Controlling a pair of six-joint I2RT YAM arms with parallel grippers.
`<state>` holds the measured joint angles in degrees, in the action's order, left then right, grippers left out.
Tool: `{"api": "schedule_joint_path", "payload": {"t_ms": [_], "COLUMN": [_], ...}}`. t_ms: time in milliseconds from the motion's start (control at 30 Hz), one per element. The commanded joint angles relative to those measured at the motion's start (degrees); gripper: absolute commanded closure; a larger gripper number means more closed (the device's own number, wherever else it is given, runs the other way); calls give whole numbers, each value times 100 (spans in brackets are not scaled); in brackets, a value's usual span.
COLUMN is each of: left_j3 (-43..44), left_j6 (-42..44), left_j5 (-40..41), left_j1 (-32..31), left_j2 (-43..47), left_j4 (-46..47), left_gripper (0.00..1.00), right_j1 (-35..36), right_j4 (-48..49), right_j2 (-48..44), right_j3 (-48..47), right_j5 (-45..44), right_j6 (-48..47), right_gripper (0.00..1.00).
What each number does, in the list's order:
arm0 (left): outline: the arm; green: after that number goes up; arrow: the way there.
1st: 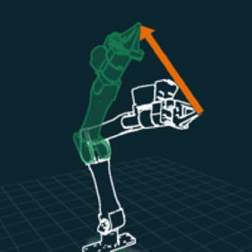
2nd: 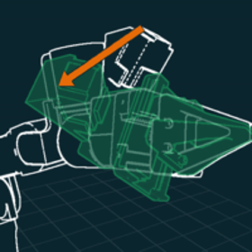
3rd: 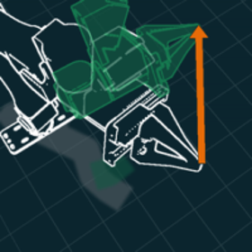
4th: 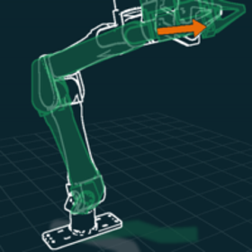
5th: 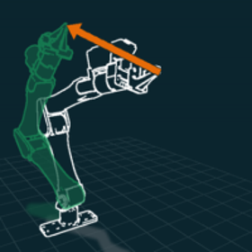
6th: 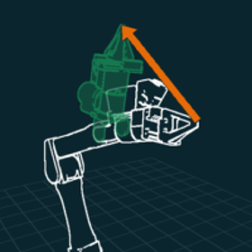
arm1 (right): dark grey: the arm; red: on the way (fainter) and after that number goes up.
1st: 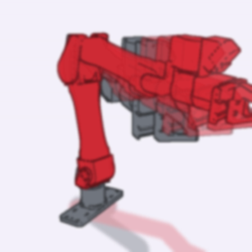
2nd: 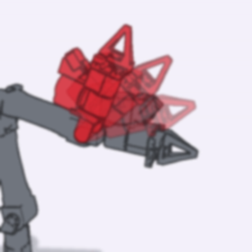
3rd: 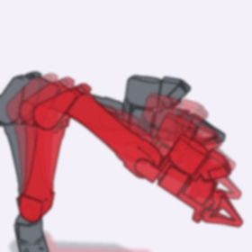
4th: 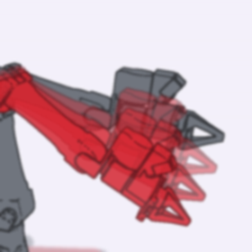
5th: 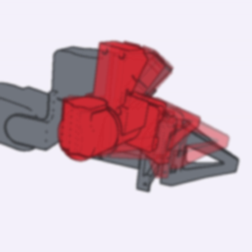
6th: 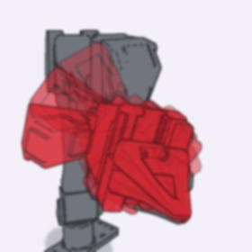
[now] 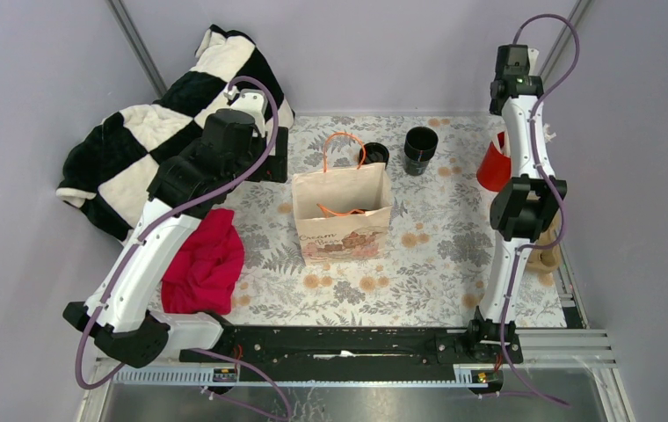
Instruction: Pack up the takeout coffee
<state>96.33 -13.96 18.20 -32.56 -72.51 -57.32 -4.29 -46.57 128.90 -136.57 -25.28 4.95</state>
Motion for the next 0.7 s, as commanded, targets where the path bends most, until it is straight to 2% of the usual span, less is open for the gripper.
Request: {"api": "schedule_joint_path", "payload": {"t_ms": [0,167,267,400,500,567,667], "left_j3": [167,169,113,61,55,60,123], "left_j6": [-26,-77,-151,-261,-336,-389,-471], "left_j5": [-61,-207,-298,-393,-474,-496,-550], "left_j1": [30,30,21,-19,-40,-38,-40], "left_j2": [101,150,228,294,326,338,347], "left_j4": [170,211,236,243,264,263,249], "left_gripper": [1,1,1,1,1,1,1], "right_j1": [98,122,122,122,122,124,126], "right_j4": [-38,-162,-525,-627,-416,-254,119], "right_j2": [-971,-1578,-1923,-2736,-3594,-4259,-4898], "right_j3": [-69,-69,-307,-239,332,826,1254], "right_j5": [-412,-415,-125,1065,2194,2500,3777], "right_j6": [-142,-166,2,322,397,491,545], "right_gripper": [98,100,100,100,100,100,100]}}
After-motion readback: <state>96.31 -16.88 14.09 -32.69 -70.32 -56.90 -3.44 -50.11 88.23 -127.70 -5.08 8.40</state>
